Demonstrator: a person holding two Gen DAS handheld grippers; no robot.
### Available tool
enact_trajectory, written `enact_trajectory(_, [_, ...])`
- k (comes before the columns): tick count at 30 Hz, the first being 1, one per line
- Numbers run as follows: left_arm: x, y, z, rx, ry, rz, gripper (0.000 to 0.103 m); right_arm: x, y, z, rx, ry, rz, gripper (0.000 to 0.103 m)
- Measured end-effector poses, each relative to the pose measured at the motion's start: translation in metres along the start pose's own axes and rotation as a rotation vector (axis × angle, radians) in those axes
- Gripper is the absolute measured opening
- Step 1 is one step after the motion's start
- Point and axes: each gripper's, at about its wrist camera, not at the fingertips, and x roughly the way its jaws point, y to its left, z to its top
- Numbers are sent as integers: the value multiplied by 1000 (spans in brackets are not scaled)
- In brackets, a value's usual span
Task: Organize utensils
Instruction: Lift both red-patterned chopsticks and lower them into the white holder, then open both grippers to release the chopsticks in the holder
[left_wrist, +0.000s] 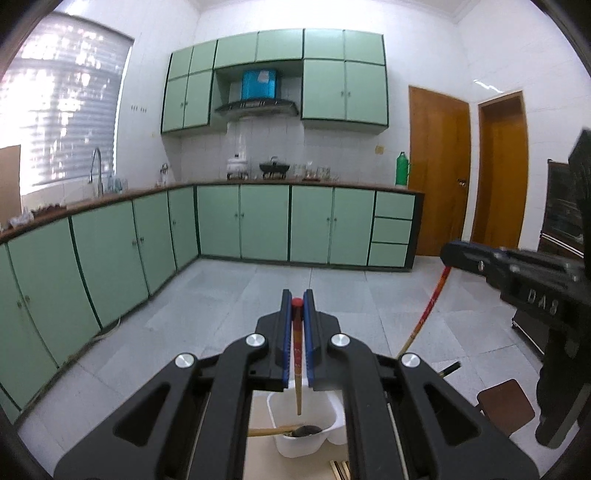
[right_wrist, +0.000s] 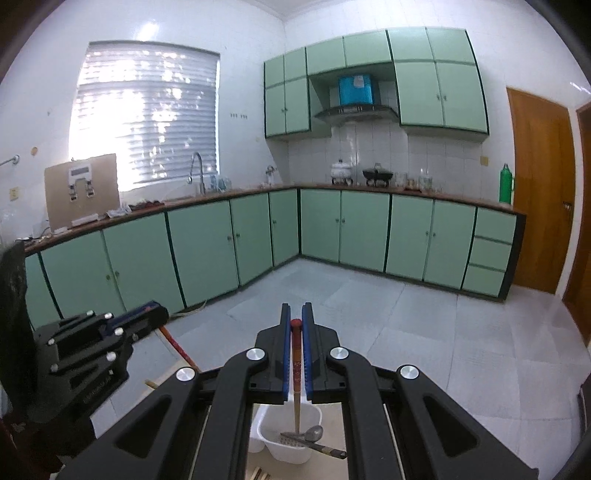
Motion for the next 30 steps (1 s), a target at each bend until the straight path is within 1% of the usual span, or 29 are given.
enact_trajectory(6, [14,2,-12,32,45,-3,5,18,-4,-16,-1,64,2,6])
enact_trajectory(9, [17,4,-19,31,68,7,8,21,-9,-20,24,87,2,8])
enact_trajectory(10, [17,6,-20,27,70,9,15,19,-11,-21,31,85,-6,15])
enact_trajectory(11, [15,8,-21,26,65,13,20,16,-13,-21,37,81,-14,19])
enact_trajectory(12, [11,9,-22,27,59,17,29,13,-15,-21,40,75,-19,25])
enact_trajectory(13, [8,10,-22,28,54,21,31,7,-17,-21,43,66,-26,29])
enact_trajectory(14, [2,11,-21,30,47,20,31,1,-19,-22,45,57,-32,31])
enact_trajectory(15, [-4,12,-21,30,39,20,34,-5,-20,-23,45,50,-36,36])
enact_trajectory(16, [-9,12,-20,28,34,21,39,-11,-21,-25,44,42,-45,43])
enact_trajectory(18, [-26,13,-22,24,17,19,45,-28,-22,-31,36,22,-69,50])
enact_trajectory(20, [-41,10,-27,33,8,25,49,-45,-21,-40,22,2,-94,64])
enact_trajectory(21, [-49,9,-32,41,7,30,53,-52,-19,-45,13,-7,-106,74])
enact_trajectory(22, [-57,7,-38,47,10,31,55,-59,-17,-49,3,-15,-115,78])
enact_trajectory(24, [-69,3,-49,50,18,26,57,-73,-12,-63,-15,-17,-126,81])
enact_trajectory(27, [-87,1,-73,39,46,22,63,-88,-8,-88,-4,-2,-125,86])
enact_trajectory(28, [-92,0,-80,34,56,20,64,-91,-7,-96,6,9,-125,88])
enact_trajectory(30, [-99,-1,-100,29,91,30,66,-96,-3,-116,21,40,-127,89])
